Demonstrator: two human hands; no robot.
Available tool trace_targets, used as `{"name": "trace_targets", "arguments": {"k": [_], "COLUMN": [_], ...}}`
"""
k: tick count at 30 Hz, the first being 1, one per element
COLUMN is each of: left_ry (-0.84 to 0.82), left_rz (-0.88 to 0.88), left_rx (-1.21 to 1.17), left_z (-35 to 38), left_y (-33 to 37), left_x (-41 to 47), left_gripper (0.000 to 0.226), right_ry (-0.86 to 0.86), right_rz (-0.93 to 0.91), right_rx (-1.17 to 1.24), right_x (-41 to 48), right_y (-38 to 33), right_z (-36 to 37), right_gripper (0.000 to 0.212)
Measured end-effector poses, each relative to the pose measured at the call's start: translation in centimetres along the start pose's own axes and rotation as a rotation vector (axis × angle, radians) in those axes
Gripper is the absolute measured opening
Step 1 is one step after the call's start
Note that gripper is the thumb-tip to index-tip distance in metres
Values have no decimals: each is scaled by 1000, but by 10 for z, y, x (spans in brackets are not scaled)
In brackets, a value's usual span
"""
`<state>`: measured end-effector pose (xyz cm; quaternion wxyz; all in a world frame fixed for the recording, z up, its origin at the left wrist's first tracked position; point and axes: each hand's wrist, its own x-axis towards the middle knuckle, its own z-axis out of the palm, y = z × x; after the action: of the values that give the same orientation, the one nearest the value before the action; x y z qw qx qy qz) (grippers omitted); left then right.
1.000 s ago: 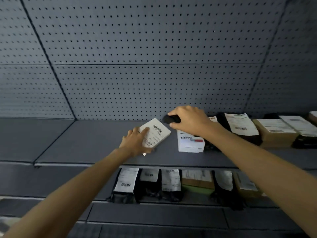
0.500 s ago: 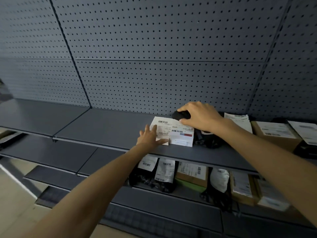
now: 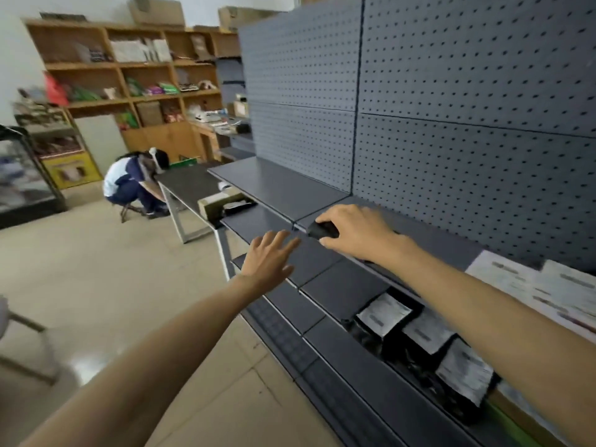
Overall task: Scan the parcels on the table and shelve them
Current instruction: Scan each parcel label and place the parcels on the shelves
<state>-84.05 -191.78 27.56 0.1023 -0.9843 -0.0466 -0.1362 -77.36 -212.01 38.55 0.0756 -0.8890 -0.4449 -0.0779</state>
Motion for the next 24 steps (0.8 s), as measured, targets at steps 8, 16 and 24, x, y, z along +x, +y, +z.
{"name": "trace_targets", "arguments": {"k": [8, 16, 24], "left_ry": [17, -1, -78], "left_rz": [-197, -364, -483], "left_rx": [101, 207, 172], "left_z": [-1, 3, 58], "left_y": [-202, -405, -517], "left_x": [-74, -129, -143], "left_gripper": [64, 59, 52], "right_ry": [121, 139, 58], "right_rz": [-279, -482, -555], "right_rx": [39, 94, 44], "right_x": [144, 290, 397], "right_y": [-164, -328, -401], "right_z": [13, 35, 117], "right_gripper": [43, 46, 34]}}
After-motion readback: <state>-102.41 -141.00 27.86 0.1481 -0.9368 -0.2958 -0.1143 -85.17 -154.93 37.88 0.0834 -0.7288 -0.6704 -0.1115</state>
